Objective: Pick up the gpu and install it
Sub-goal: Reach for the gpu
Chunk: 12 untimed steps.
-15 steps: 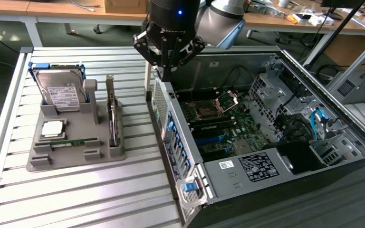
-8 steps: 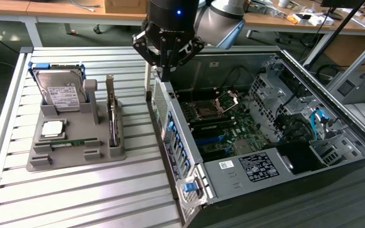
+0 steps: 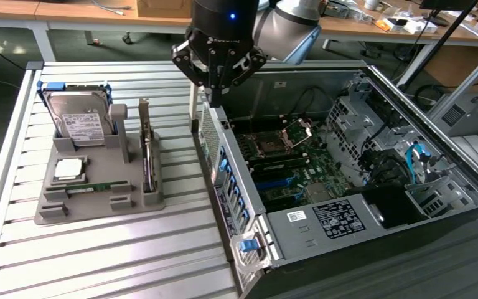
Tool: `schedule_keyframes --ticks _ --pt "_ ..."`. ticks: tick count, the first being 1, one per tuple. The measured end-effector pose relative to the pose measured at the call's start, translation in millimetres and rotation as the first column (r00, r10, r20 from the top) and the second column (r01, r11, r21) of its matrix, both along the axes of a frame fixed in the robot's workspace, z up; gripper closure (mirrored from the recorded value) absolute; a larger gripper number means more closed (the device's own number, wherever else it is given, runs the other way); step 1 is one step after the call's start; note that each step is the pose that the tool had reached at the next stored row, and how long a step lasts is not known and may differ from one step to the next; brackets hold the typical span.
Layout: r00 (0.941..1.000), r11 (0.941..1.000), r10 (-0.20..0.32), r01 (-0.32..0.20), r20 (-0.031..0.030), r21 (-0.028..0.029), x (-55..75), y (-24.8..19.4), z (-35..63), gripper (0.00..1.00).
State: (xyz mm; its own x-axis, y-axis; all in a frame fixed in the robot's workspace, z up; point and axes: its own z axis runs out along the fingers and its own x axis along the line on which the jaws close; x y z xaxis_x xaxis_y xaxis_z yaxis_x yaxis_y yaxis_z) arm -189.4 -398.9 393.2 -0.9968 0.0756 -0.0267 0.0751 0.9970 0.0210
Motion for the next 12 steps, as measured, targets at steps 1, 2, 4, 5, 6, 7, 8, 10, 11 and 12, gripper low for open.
schedule_keyframes --ticks 1,2,4,5,6,7,8,10,11,12 --pt "1.0000 1.0000 0.000 0.000 0.0000 0.0000 -0.3 0.0 0.0 0.89" --pt "1.0000 1.0000 0.000 0.000 0.0000 -0.0001 -0.8 0.0 0.0 0.89" --pt "1.0000 1.0000 0.000 0.000 0.0000 0.0000 -1.5 0.0 0.0 0.89" --pt "1.0000 1.0000 0.000 0.000 0.0000 0.0000 -2.0 0.0 0.0 0.89" --pt "1.0000 1.0000 0.000 0.000 0.0000 0.0000 -2.3 0.0 0.0 0.89" --pt "1.0000 1.0000 0.000 0.000 0.0000 0.0000 -2.9 0.0 0.0 0.89" --pt "1.0000 1.0000 0.000 0.000 0.0000 -0.0001 -3.4 0.0 0.0 0.89" --pt "1.0000 1.0000 0.000 0.000 0.0000 0.0000 -4.2 0.0 0.0 0.89" --pt "1.0000 1.0000 0.000 0.000 -0.0001 -0.0001 -4.5 0.0 0.0 0.89" --pt "1.0000 1.0000 0.000 0.000 -0.0001 0.0000 -5.0 0.0 0.0 0.89"
